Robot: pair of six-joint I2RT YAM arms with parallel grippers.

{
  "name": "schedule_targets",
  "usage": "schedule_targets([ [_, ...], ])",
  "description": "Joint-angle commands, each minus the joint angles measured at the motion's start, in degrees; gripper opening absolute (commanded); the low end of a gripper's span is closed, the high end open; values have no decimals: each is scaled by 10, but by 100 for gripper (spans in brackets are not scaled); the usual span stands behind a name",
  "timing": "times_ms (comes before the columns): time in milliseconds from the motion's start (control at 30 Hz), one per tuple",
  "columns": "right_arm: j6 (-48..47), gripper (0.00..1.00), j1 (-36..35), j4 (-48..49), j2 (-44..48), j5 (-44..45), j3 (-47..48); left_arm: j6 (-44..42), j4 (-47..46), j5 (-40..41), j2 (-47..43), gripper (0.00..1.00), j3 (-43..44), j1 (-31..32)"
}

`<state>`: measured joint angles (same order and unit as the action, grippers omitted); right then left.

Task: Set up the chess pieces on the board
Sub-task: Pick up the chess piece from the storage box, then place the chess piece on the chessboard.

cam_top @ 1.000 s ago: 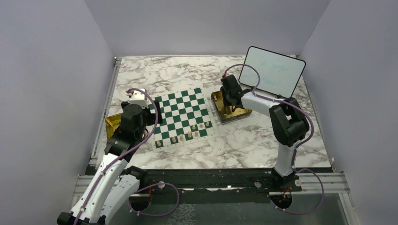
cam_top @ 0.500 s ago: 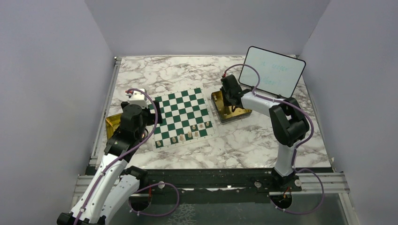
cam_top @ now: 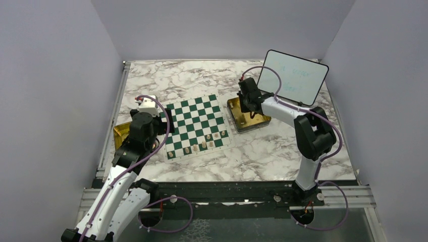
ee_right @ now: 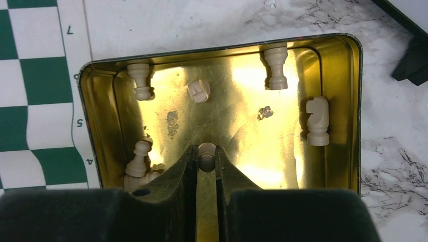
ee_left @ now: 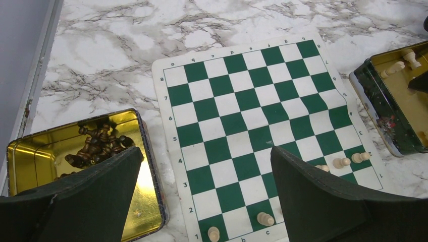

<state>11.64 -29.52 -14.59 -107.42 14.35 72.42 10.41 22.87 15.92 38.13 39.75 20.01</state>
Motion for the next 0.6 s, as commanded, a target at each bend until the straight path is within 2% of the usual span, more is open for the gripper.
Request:
schedule_targets([
  [0,6,16,3,-39,26,-31,30,-4,-6,-7,-4,99,6,3],
  [267,27,15,-2,-38,77,-91,25,-4,-7,-7,-1,99,8,3],
  [567,46,15,-62,-31,98,-116,36,-4,-7,-8,0,99,7,3],
])
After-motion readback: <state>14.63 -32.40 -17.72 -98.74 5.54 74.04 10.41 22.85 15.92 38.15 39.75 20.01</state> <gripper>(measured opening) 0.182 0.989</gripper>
